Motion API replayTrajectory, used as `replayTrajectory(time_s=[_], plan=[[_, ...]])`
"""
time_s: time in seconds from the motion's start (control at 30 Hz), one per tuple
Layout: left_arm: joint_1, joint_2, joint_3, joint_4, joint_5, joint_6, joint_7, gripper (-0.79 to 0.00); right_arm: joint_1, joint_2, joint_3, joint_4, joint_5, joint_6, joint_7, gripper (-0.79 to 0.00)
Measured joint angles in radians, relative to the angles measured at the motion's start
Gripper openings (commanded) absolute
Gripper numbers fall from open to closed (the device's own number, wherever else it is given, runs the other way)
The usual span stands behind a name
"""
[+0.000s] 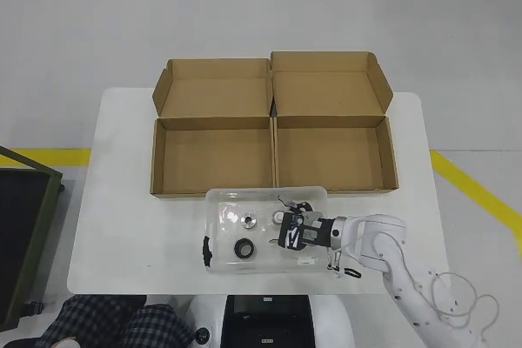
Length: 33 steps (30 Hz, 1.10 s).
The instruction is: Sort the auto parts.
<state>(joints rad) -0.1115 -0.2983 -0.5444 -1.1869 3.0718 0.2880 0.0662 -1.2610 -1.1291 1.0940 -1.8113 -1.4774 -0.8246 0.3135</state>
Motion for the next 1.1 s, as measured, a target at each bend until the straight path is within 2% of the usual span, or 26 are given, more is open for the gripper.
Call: replayTrajectory(time_s=[0.1, 0.2, 0.27, 0.4, 0.77, 0.97, 1.1], plan=[[0.000, 0.000, 0.000, 0.000, 0.000, 0.000, 0.000, 0.000, 0.004, 0.001, -0.004, 0.005, 0.000, -0.002, 0.001, -0.406], [0.000, 0.000, 0.000, 0.000, 0.000, 0.000, 0.000, 0.000, 0.006, 0.002, -0.007, 0.011, -0.002, -0.003, 0.000, -0.456], [0.000, 0.000, 0.000, 0.000, 0.000, 0.000, 0.000, 0.000, 0.008, 0.003, -0.007, 0.015, -0.001, -0.002, -0.004, -0.529], [0.000, 0.000, 0.000, 0.000, 0.000, 0.000, 0.000, 0.000, 0.013, 0.005, -0.005, 0.025, 0.009, -0.010, -0.019, -0.785], [0.000, 0.000, 0.000, 0.000, 0.000, 0.000, 0.000, 0.000, -0.019, 0.021, 0.035, -0.054, 0.003, -0.047, -0.054, -0.785], [0.000, 0.000, 0.000, 0.000, 0.000, 0.000, 0.000, 0.000, -0.049, 0.032, 0.077, -0.128, 0.018, -0.065, -0.117, -0.785], [0.000, 0.000, 0.000, 0.000, 0.000, 0.000, 0.000, 0.000, -0.064, 0.038, 0.116, -0.176, 0.029, -0.039, -0.182, -0.785]])
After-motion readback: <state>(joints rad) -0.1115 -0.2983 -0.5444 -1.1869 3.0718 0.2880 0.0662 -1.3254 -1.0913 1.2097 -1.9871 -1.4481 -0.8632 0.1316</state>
